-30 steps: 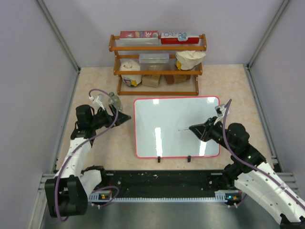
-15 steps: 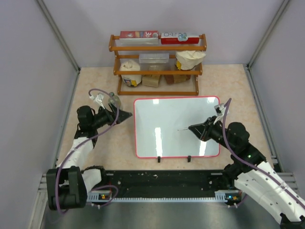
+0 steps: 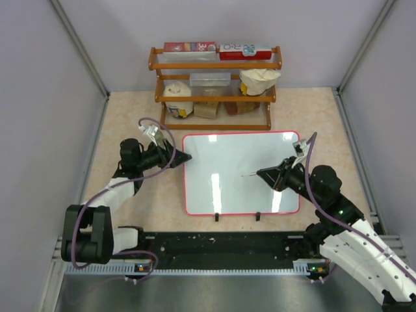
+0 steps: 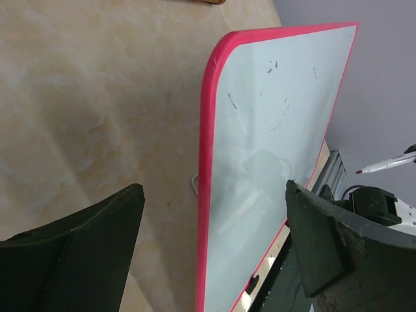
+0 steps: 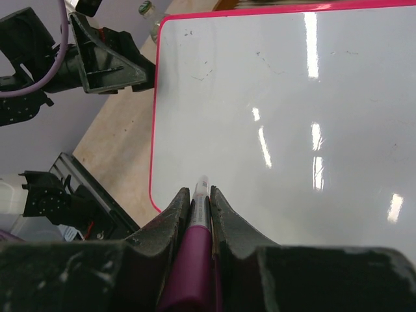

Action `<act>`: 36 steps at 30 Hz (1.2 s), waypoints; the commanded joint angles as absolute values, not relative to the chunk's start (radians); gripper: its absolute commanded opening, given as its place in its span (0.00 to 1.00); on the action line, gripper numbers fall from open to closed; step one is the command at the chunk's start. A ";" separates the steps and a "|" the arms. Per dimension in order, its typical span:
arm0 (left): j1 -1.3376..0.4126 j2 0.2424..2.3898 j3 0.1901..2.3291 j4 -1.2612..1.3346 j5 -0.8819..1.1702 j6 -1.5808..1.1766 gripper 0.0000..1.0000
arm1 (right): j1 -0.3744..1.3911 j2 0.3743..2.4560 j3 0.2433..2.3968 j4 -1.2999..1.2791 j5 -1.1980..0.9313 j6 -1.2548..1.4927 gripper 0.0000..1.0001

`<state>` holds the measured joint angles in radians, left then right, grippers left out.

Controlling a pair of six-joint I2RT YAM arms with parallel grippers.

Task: Write a sentence on the whiteboard

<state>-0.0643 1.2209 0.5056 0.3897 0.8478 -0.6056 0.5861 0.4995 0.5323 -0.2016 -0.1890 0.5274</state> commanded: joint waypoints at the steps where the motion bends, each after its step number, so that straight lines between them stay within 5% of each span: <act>1: -0.064 1.279 0.548 0.503 0.863 -0.560 0.91 | 0.580 0.506 0.572 -0.141 -0.206 0.528 0.00; 5: -0.095 1.319 0.543 0.563 0.853 -0.532 0.87 | 0.578 0.525 0.578 -0.138 -0.204 0.525 0.00; 16: -0.114 1.385 0.508 0.695 0.948 -0.566 0.51 | 0.578 0.575 0.612 -0.129 -0.206 0.509 0.00; 26: -0.114 1.362 0.460 0.661 0.942 -0.529 0.02 | 0.583 0.721 0.667 -0.042 -0.238 0.509 0.00; 36: -0.114 1.269 0.400 0.638 0.897 -0.505 0.00 | 0.637 0.853 0.762 0.067 -0.157 0.454 0.00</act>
<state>-0.1066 1.2991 0.4480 0.6651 1.0012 -0.6804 0.6155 0.8303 0.6838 -0.0429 -0.1944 0.4953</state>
